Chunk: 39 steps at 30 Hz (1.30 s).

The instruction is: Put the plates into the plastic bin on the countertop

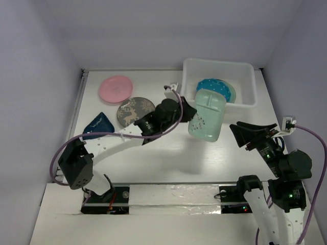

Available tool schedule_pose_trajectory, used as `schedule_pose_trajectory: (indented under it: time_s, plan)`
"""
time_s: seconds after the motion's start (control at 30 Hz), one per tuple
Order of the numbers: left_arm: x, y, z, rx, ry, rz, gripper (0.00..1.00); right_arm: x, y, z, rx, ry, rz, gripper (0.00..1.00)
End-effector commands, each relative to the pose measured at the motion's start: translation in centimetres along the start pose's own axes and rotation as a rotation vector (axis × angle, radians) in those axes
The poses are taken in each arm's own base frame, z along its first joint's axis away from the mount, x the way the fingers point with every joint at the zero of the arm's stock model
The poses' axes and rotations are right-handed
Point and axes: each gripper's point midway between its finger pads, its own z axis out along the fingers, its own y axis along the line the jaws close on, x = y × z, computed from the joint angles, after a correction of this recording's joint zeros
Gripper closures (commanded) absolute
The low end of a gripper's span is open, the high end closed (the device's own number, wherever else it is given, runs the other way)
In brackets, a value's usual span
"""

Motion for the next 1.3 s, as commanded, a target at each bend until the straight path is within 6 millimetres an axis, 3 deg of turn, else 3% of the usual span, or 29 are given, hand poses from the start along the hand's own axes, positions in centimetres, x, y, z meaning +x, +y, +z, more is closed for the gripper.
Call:
schedule_pose_trajectory:
  time_s: [0.0, 0.07, 0.1, 0.13, 0.17, 0.2, 0.23, 0.27, 0.3, 0.33, 0.37, 0.4, 0.43, 0.47, 0.53, 0.6, 0.7, 0.8, 1.03, 1.27]
  plan:
    - [-11.1, -6.7, -0.7, 0.200, -0.256, -0.034, 1.00, -0.6, 0.0, -0.5, 0.017, -0.030, -0.013, 0.41]
    - [-13.4, -7.2, 1.0, 0.200, -0.284, -0.011, 1.00, -0.4, -0.5, -0.7, 0.041, -0.036, -0.011, 0.64]
    - [-14.4, -6.5, 2.0, 0.171, -0.306, -0.001, 1.00, -0.4, -0.7, -0.8, 0.050, -0.039, -0.011, 0.81]
    - [-13.9, -5.4, 3.9, 0.133, -0.288, 0.012, 1.00, -0.5, -0.8, -1.0, 0.059, -0.046, -0.022, 1.00]
    - [-15.8, -6.5, 4.2, 0.149, -0.321, 0.024, 1.00, -0.5, -1.0, -1.2, 0.074, -0.046, -0.027, 1.00]
    - [-16.5, -6.0, 5.2, 0.140, -0.322, 0.025, 1.00, -0.4, -1.1, -1.2, 0.076, -0.044, -0.034, 1.00]
    - [-15.6, -4.5, 7.6, 0.101, -0.294, 0.032, 1.00, -0.3, -1.2, -1.3, 0.079, -0.041, -0.037, 1.00]
    - [-17.7, -5.7, 7.8, 0.125, -0.334, 0.025, 1.00, -0.1, -1.2, -1.3, 0.079, -0.037, -0.036, 1.00]
    - [-17.7, -5.8, 8.9, 0.140, -0.319, 0.020, 1.00, 0.2, -1.4, -1.2, 0.079, -0.029, -0.032, 1.00]
    - [-16.9, -3.8, 11.5, 0.104, -0.289, 0.015, 1.00, 0.4, -1.4, -1.1, 0.074, -0.023, -0.026, 1.00]
    - [-18.8, -5.9, 11.5, 0.152, -0.318, 0.007, 1.00, 0.7, -1.5, -1.0, 0.071, -0.011, -0.023, 1.00]
    - [-18.8, -5.7, 12.6, 0.164, -0.299, -0.008, 1.00, 0.9, -1.6, -1.0, 0.070, -0.005, -0.020, 1.00]
    - [-17.1, -4.4, 15.1, 0.145, -0.259, -0.013, 1.00, 1.1, -1.8, -0.9, 0.075, 0.002, -0.020, 1.00]
    - [-18.9, -5.5, 15.1, 0.176, -0.295, -0.018, 1.00, 1.3, -1.9, -0.9, 0.080, 0.008, -0.019, 1.00]
    - [-17.6, -4.1, 17.8, 0.154, -0.274, -0.018, 1.00, 1.5, -2.1, -0.9, 0.084, 0.014, -0.024, 1.00]
    - [-18.9, -4.5, 18.4, 0.173, -0.306, -0.027, 1.00, 1.7, -2.2, -0.9, 0.083, 0.024, -0.025, 1.00]
    - [-18.9, -3.8, 19.8, 0.195, -0.326, -0.057, 1.00, 2.3, -2.5, -0.8, 0.082, 0.042, -0.021, 1.00]
    - [-18.3, -3.4, 20.9, 0.206, -0.329, -0.086, 1.00, 2.7, -2.9, -0.5, 0.089, 0.053, -0.013, 1.00]
    - [-13.5, 1.4, 24.4, 0.114, -0.250, -0.109, 1.00, 3.0, -3.1, -0.4, 0.085, 0.056, -0.014, 1.00]
    - [-11.3, 3.2, 26.4, 0.095, -0.219, -0.150, 1.00, 3.2, -3.4, -0.3, 0.094, 0.060, -0.016, 1.00]
